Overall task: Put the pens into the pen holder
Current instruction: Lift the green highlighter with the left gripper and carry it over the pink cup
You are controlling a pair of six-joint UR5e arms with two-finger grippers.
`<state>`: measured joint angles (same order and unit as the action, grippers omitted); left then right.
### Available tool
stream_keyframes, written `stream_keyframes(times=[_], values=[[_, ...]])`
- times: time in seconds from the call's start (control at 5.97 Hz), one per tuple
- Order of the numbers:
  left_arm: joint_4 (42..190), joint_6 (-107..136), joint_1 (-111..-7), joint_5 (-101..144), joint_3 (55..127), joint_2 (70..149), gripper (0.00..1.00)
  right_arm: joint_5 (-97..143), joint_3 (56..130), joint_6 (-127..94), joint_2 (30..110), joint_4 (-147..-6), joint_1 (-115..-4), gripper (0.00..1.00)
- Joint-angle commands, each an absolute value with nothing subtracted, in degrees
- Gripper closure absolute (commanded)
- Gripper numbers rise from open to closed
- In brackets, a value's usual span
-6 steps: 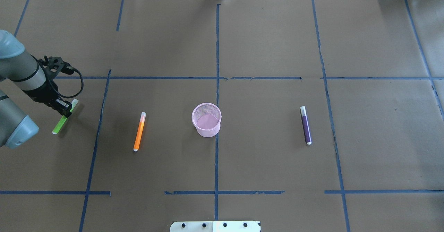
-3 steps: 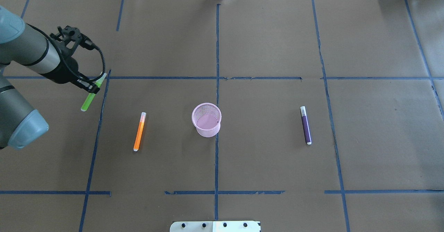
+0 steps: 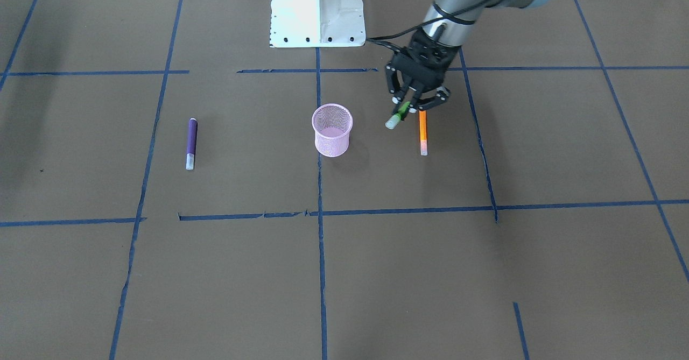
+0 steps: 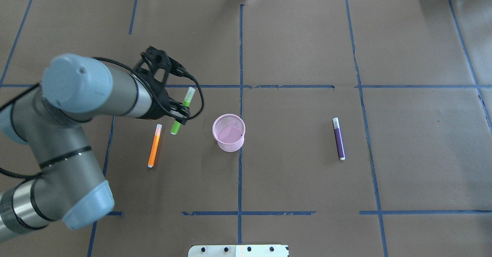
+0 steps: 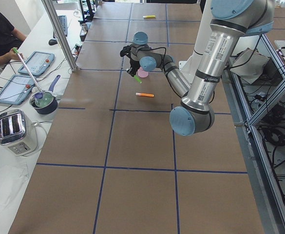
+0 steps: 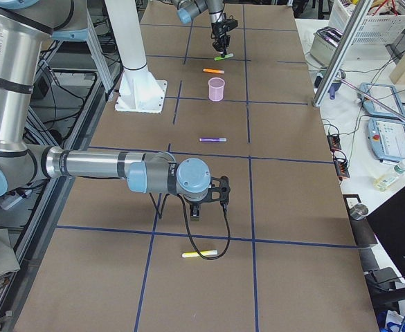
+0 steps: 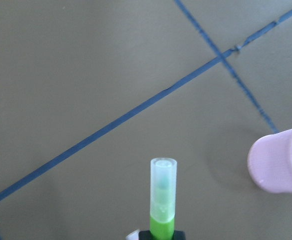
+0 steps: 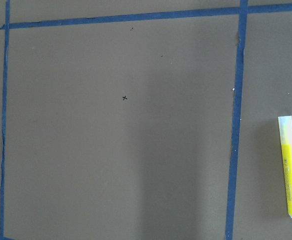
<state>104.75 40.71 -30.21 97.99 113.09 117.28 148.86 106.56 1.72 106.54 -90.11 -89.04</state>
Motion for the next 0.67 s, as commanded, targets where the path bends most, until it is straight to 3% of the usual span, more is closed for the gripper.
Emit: stream_keyframes(times=[0.0,0.34,0.5], values=[[116.29,48.58,-18.08,78.33,110.77,119.27,1.00,148.89,106.08,1.67,106.52,-90.09,-89.03,0.00],[122.49,48.69,-16.09,70.49,105.22,120.50,1.00,149.15,106.00,1.67,106.44,-90.17,-89.03,0.00],[122.61,48.60,-16.17,70.49,104.94,120.41,0.94,149.32,106.00,1.67,106.44,-90.18,-89.03,0.00]])
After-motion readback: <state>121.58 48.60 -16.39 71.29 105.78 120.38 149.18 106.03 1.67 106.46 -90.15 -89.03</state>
